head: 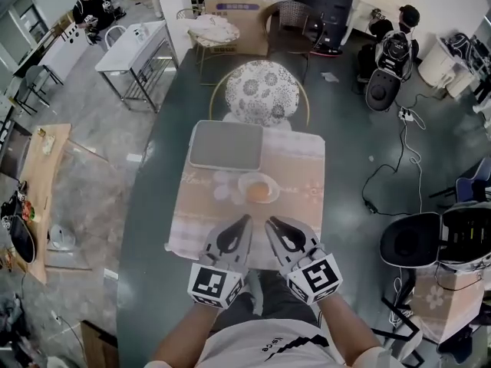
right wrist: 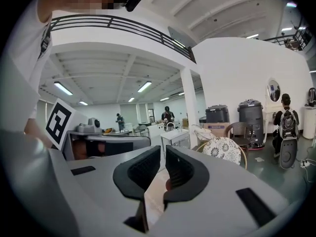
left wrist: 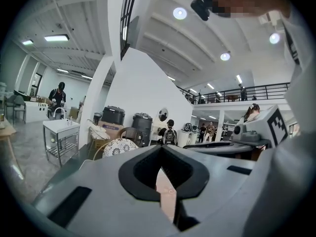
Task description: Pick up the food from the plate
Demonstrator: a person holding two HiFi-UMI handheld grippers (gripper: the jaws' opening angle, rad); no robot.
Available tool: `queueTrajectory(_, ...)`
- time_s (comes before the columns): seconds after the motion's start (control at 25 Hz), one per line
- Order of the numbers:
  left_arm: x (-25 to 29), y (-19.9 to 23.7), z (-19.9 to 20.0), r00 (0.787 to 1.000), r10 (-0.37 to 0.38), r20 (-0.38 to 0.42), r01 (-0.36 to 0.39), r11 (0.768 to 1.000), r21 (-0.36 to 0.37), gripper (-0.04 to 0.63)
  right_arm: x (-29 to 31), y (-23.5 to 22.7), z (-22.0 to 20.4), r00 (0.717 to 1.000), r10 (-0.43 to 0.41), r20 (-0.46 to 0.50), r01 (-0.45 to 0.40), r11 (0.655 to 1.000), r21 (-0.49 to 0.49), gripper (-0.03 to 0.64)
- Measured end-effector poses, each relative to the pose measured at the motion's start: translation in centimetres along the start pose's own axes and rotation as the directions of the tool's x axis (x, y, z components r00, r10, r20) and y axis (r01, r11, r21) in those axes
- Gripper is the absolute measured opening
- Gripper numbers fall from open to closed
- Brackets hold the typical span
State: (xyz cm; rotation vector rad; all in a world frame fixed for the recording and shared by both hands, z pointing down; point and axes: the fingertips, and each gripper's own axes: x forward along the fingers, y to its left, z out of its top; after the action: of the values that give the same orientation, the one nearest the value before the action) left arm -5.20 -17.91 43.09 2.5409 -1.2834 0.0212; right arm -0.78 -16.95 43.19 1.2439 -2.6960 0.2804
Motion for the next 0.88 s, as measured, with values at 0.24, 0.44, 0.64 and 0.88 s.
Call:
queueTrajectory(0.24,3.7,2.2,-1.5,0.999,0.052,-0.012,-0.053,0.999,-0.004,0.006,2.8,-3.3,-2.7,0.995,0.082,-0.063,-0.084,0.996,-0.040,0.036)
queueTrajectory(0.44,5.5,4.9,-5.0,0.996,0.072,-0.044,-0.074,0.997,-0.027,0.006,5.9,-4.8,-6.9,0.983,0.127,-0.133,-0.139,0.987,-0.083,0.085)
queueTrajectory(0.64,7.1,6.4,-8.8,0.995,0.058,-0.075,-0.060,0.998,-0.022,0.006,7.9,-6.3,-11.1,0.971,0.128,-0.200,-0.157,0.978,-0.137,0.134)
queueTrajectory(0.88,8.4,7.7,-13.3,0.994,0.037,-0.106,-0.039,0.999,-0.023,0.006,10.3,-7.4,-17.0,0.931,0.163,-0.327,-0.252,0.935,-0.250,0.212)
